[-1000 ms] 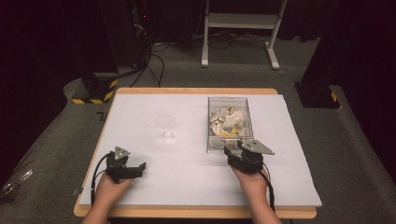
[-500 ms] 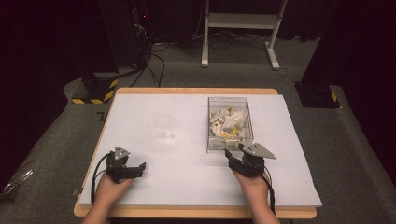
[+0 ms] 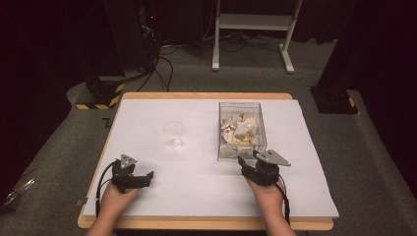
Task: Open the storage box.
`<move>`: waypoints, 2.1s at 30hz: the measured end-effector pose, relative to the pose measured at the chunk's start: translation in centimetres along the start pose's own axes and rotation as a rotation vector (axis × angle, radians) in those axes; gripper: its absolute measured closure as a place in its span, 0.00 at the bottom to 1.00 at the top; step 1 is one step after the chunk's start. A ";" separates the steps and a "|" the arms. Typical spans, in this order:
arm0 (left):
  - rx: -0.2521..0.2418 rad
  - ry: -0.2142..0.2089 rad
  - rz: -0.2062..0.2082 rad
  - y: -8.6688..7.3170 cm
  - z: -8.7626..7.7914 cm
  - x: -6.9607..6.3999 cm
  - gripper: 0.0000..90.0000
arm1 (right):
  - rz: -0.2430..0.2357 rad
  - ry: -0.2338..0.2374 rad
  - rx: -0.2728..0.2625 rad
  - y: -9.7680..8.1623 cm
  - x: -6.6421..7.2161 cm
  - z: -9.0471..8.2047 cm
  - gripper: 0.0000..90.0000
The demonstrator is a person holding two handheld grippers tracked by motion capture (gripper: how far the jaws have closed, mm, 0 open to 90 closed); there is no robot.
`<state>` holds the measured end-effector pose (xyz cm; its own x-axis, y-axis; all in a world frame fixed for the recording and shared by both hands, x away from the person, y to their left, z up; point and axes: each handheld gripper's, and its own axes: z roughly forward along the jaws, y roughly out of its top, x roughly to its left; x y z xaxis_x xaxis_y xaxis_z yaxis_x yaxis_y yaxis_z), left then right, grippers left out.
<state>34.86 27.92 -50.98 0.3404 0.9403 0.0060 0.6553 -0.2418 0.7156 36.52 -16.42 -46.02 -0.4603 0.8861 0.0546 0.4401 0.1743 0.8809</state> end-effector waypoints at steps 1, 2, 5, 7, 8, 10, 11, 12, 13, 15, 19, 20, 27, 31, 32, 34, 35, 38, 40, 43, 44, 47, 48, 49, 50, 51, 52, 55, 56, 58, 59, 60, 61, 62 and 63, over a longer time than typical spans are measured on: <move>0.000 0.000 0.000 0.0 0.0 0.0 0.07 | 0.000 -0.002 0.001 0.0 0.1 0.2 0.42; 0.000 0.000 0.000 0.0 0.0 0.0 0.07 | -0.002 0.000 0.002 0.1 0.2 0.3 0.42; 0.000 -0.001 -0.004 0.0 0.0 0.0 0.07 | -0.013 0.002 0.002 0.2 0.3 0.5 0.43; 0.001 0.002 0.005 0.0 0.0 0.0 0.07 | -0.022 -0.001 0.003 0.2 0.4 0.5 0.44; 0.000 0.000 0.000 0.0 0.0 0.0 0.07 | -0.025 -0.003 0.004 0.2 0.4 0.6 0.44; 0.000 0.000 0.000 0.0 0.0 0.0 0.07 | -0.020 -0.006 0.005 0.2 0.3 0.7 0.44; 0.001 0.002 0.005 0.0 0.0 0.0 0.07 | -0.020 -0.006 0.004 0.2 0.3 0.7 0.44; 0.000 -0.001 -0.002 0.0 0.0 0.0 0.07 | -0.023 -0.007 0.003 0.3 0.2 0.8 0.44; 0.000 -0.001 -0.001 0.0 0.0 0.0 0.07 | -0.025 -0.005 0.002 0.3 0.2 0.8 0.44; 0.000 0.000 0.001 0.0 0.0 0.0 0.07 | -0.030 -0.003 -0.006 0.4 0.3 0.9 0.46; 0.001 0.001 0.003 0.0 0.0 0.0 0.07 | -0.031 0.013 -0.010 0.3 0.2 0.7 0.50; 0.000 0.000 0.000 0.0 0.0 0.0 0.07 | -0.031 0.013 -0.010 0.3 0.2 0.7 0.51; 0.000 0.000 0.000 0.0 0.0 0.0 0.07 | -0.033 0.029 -0.024 -0.3 0.4 -0.2 0.53; 0.000 0.000 0.000 0.0 0.0 0.0 0.07 | -0.032 0.028 -0.025 -0.7 0.7 -0.8 0.52; 0.000 0.000 0.000 0.0 0.0 0.0 0.07 | -0.039 0.030 -0.026 -0.8 0.8 -0.9 0.51; 0.000 0.000 0.000 0.0 0.0 0.0 0.07 | -0.045 0.031 -0.023 -0.9 1.0 -1.2 0.51; 0.001 0.001 0.002 0.0 0.0 0.0 0.07 | -0.046 0.030 -0.021 -1.0 1.1 -1.4 0.51; 0.000 0.000 0.001 0.0 0.0 0.0 0.07 | -0.049 0.032 -0.018 -1.2 1.3 -1.8 0.51; 0.000 0.000 0.000 0.0 0.0 0.0 0.07 | -0.053 0.031 -0.018 -1.3 1.5 -2.0 0.50; 0.000 0.000 0.000 0.0 0.0 0.0 0.07 | -0.057 0.031 -0.015 -1.5 1.6 -2.3 0.50; 0.000 0.000 0.000 0.0 0.0 0.0 0.07 | -0.055 0.031 -0.016 -1.5 1.7 -2.4 0.50; 0.001 0.003 0.007 0.0 0.0 0.1 0.07 | -0.056 0.034 -0.012 -1.7 1.9 -2.9 0.50; 0.001 0.003 0.007 0.0 0.0 0.1 0.07 | -0.056 0.034 -0.012 -1.7 1.9 -2.9 0.50; 0.001 0.003 0.007 0.0 0.0 0.0 0.07 | -0.055 0.036 -0.013 -1.8 1.9 -3.0 0.50; 0.001 0.003 0.007 0.0 0.0 0.1 0.07 | -0.053 0.037 -0.012 -1.9 2.0 -3.1 0.50; 0.001 0.003 0.007 0.0 0.0 0.0 0.07 | -0.054 0.037 -0.013 -1.9 2.1 -3.2 0.50; 0.001 0.003 0.007 0.0 0.0 0.0 0.07 | -0.055 0.038 -0.014 -2.0 2.1 -3.3 0.50; 0.001 0.003 0.007 0.0 0.0 0.0 0.07 | -0.053 0.039 -0.015 -2.2 2.3 -3.7 0.50; 0.001 0.003 0.007 0.0 0.0 0.0 0.07 | -0.054 0.041 -0.015 -2.3 2.3 -3.9 0.50; 0.001 0.003 0.006 0.0 0.0 0.0 0.07 | -0.053 0.043 -0.020 -2.4 2.4 -4.1 0.51; 0.001 0.003 0.007 0.0 0.0 0.0 0.07 | -0.055 0.046 -0.021 -2.5 2.4 -4.2 0.51; 0.001 0.003 0.007 0.0 0.0 0.0 0.07 | -0.055 0.045 -0.023 -2.6 2.4 -4.2 0.51; 0.000 0.003 0.007 0.0 0.0 0.0 0.07 | -0.055 0.045 -0.024 -2.6 2.4 -4.3 0.51; 0.001 0.003 0.007 0.0 0.0 0.0 0.07 | -0.056 0.043 -0.022 -2.7 2.4 -4.4 0.51; 0.001 0.003 0.006 0.0 0.0 0.0 0.07 | -0.060 0.041 -0.024 -2.7 2.4 -4.4 0.51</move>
<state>34.87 27.96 -50.96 0.3424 0.9394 0.0128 0.6535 -0.2480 0.7152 30.83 -16.66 -46.16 -0.5167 0.8559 0.0207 0.3923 0.2152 0.8943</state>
